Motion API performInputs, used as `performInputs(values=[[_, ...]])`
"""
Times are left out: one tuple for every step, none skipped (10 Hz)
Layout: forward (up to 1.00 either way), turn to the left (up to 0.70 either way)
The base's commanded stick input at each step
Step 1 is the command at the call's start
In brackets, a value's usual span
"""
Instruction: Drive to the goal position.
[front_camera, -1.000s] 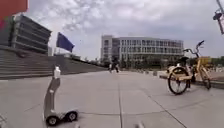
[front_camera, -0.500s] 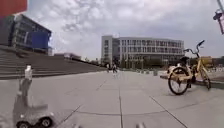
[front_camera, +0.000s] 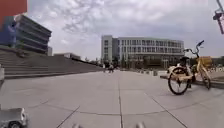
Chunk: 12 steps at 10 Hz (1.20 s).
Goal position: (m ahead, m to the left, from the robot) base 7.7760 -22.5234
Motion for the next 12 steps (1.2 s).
performInputs(values=[[0.70,-0.14],[0.70,-0.14],[0.70,-0.14],[0.70,-0.14],[0.70,-0.11],[0.70,-0.03],[0.70,0.00],[0.70,0.00],[0.70,0.00],[0.70,0.00],[0.70,0.00],[0.70,0.00]])
